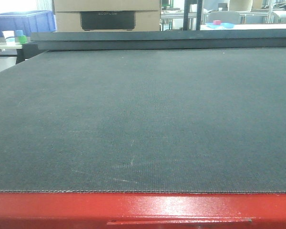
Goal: Grab PVC pipe and place in blue bin
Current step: 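Raise both held clamps above the table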
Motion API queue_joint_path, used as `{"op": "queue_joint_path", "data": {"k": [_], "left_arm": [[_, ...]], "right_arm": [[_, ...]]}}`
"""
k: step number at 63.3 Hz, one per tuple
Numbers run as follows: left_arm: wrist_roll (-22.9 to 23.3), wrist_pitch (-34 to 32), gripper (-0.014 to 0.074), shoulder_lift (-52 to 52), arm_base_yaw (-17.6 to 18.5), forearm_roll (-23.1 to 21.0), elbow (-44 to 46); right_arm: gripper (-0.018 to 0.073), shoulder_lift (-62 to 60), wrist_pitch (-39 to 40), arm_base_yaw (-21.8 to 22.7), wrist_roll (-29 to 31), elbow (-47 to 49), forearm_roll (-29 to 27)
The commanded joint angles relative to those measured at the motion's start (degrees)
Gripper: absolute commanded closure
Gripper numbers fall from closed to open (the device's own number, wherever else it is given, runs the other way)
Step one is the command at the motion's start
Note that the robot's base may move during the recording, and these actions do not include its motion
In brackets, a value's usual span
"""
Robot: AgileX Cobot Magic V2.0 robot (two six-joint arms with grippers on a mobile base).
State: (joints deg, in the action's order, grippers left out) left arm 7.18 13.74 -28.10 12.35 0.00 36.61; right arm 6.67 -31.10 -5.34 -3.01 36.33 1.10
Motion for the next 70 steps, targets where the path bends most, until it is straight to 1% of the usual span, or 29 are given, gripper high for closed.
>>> {"op": "queue_joint_path", "data": {"k": [1, 8, 19, 29, 47, 70], "left_arm": [[0.0, 0.8, 0.0707, 0.3, -0.1, 0.0, -0.1], [0.0, 2.7, 0.0707, 0.3, -0.1, 0.0, -0.1], [0.0, 2.7, 0.0707, 0.3, -0.1, 0.0, -0.1], [0.0, 2.7, 0.0707, 0.3, -0.1, 0.0, -0.1], [0.0, 2.7, 0.0707, 0.3, -0.1, 0.0, -0.1], [0.0, 2.7, 0.0707, 0.3, -0.1, 0.0, -0.1]], "right_arm": [[0.0727, 2.2, -1.8, 0.0, 0.2, 2.1, 0.4], [0.0727, 5.8, -4.0, 0.0, 0.2, 4.5, 0.4], [0.0727, 8.9, -3.0, 0.0, 0.2, 5.8, 0.4], [0.0727, 10.7, -5.0, 0.0, 0.2, 5.8, 0.4], [0.0727, 10.6, -1.3, 0.0, 0.2, 5.8, 0.4], [0.0727, 10.6, -1.0, 0.0, 0.2, 5.8, 0.4]]}}
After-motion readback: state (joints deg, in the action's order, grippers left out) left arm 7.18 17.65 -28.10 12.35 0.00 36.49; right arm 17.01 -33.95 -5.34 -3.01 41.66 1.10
